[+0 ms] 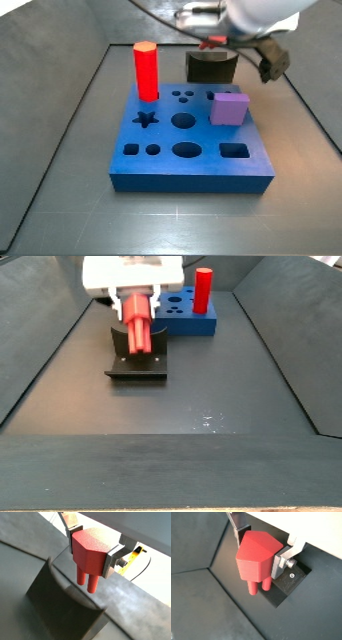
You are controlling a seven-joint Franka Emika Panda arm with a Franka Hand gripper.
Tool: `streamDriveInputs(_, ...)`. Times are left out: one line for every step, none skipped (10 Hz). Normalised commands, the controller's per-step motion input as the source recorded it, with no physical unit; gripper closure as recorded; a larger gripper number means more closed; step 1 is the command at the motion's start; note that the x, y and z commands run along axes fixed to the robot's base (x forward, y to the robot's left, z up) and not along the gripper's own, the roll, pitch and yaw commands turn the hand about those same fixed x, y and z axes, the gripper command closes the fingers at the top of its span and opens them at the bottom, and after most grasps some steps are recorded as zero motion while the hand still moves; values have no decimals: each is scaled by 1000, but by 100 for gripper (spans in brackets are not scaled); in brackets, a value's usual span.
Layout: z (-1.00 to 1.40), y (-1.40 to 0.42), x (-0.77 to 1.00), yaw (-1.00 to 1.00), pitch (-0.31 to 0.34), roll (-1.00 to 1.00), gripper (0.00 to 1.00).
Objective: Pick up the 3 prong object. Move up. Rotate the 3 prong object. Place the 3 prong object on the fixture. Regrasp the 3 prong object. Move to above the board. Insert the 3 prong object.
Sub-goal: Move to above the board.
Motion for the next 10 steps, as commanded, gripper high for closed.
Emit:
streamDriveInputs(1000, -189, 33, 73, 80, 35, 100)
streamDriveInputs(1000, -178, 36, 76, 85, -2, 100)
streamDriveInputs(1000, -175, 36, 80, 89, -16, 100)
streamDriveInputs(1000, -164, 38, 86, 92, -16, 100)
streamDriveInputs(1000, -158, 40, 87, 96, -21, 100)
streamDriveInputs(1000, -148, 44, 95, 102, -21, 100)
streamDriveInputs(1000, -143, 49, 96, 101, -18, 100)
streamDriveInputs(1000, -133, 49, 102, 95, -17, 100)
streamDriveInputs(1000, -126, 49, 104, 91, -19, 100)
streamDriveInputs(869, -95, 45, 105, 83, -25, 100)
